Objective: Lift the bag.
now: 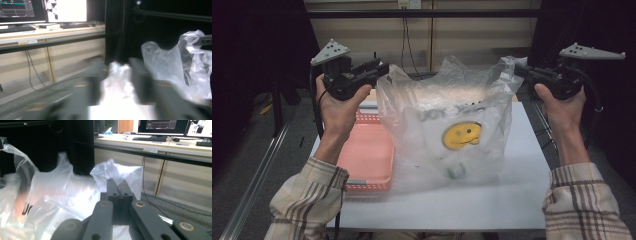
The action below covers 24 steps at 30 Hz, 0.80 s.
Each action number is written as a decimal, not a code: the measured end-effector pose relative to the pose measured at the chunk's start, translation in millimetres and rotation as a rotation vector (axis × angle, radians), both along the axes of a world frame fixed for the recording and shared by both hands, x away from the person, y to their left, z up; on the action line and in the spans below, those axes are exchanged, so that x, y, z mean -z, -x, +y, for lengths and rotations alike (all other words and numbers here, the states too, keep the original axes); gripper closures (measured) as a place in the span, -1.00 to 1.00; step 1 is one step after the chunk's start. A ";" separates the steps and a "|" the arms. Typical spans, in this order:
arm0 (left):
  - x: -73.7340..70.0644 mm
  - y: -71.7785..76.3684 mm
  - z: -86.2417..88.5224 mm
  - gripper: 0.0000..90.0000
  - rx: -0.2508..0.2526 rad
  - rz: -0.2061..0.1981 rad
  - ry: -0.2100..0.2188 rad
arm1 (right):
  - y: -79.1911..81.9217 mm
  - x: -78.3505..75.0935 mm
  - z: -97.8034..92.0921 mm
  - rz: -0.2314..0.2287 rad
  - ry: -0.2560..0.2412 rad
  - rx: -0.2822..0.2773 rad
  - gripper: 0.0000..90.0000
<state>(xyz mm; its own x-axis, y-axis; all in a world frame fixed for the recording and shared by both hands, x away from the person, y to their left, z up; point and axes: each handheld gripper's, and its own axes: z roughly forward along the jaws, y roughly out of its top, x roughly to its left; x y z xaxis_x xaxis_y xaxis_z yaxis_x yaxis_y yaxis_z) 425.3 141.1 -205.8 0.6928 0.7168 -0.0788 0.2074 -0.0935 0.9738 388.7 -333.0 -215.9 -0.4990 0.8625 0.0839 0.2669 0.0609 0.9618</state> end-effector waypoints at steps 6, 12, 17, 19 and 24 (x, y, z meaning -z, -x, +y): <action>12.0 10.4 6.3 -0.64 -0.006 -0.019 -0.042 | 20.7 17.0 -8.0 0.009 0.009 0.029 0.14; 17.0 24.4 18.5 -0.86 -0.008 -0.026 -0.039 | 40.6 32.6 -10.1 0.010 -0.002 0.025 -0.20; 14.2 34.0 34.3 -0.86 -0.012 -0.034 -0.007 | 60.4 36.1 -12.2 -0.013 -0.049 0.012 -0.32; 13.3 40.0 39.2 -0.87 -0.004 -0.028 0.002 | 66.9 37.0 -13.1 -0.016 -0.056 0.013 -0.34; 8.6 54.8 52.1 -0.89 0.029 -0.038 0.012 | 80.7 35.5 -13.5 -0.029 -0.065 0.008 -0.39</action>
